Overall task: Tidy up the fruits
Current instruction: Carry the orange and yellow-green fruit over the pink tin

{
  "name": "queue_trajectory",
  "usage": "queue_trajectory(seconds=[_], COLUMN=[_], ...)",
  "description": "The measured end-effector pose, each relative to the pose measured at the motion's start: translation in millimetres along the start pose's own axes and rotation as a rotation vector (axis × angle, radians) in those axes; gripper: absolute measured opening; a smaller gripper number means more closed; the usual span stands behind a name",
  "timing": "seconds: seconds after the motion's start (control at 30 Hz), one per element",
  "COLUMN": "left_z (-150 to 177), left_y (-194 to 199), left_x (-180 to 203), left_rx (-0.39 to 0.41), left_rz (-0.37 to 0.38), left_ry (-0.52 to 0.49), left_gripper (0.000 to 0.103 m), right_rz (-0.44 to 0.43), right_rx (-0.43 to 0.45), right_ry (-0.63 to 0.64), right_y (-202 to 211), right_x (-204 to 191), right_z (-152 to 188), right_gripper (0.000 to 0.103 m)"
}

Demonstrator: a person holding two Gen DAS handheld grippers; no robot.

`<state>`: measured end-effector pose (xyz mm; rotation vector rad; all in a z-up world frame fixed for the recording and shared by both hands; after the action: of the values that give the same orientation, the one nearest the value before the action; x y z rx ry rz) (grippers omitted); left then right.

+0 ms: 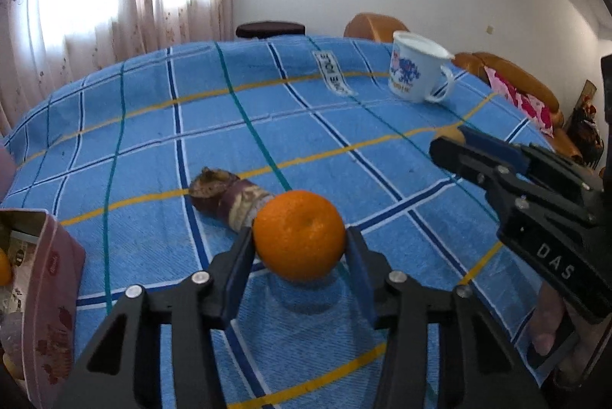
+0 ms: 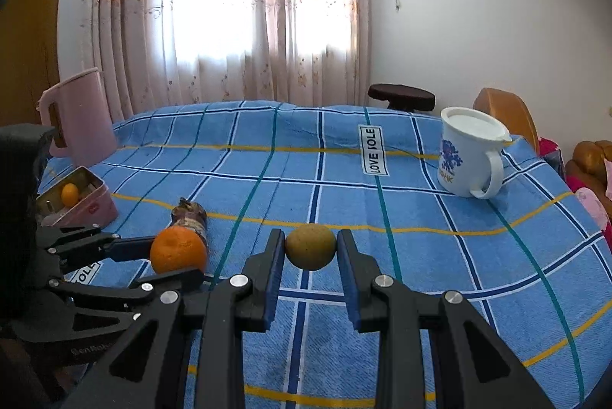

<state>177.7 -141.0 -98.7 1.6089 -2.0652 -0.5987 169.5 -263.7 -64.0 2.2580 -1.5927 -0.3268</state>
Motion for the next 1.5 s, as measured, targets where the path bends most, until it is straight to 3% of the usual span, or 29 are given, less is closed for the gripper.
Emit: queue_trajectory(seconds=[0.43,1.5], left_z=[-7,-6], left_y=[28,60], left_x=[-3,2], left_rx=[0.163,0.339], left_rz=[-0.012,-0.065], left_ry=[0.018,-0.020], left_gripper=[0.050,0.050], right_rz=[-0.044,-0.063], right_rx=[0.092,0.224], right_ry=[0.015,0.029], right_y=[17,40], right_x=[-5,-9], right_z=[-4,-5], right_gripper=[0.029,0.029])
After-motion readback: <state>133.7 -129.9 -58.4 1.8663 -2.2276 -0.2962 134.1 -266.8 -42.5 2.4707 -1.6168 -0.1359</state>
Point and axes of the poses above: each gripper's, at about its wrist camera, not at the fingertips, and y roughly against the way its jaws point, x to its right, z to its underside, the point moved 3 cm from there along -y, roughly the way its jaws point, and after that the axes turned 7 degrees about x, right-handed, at the moved point
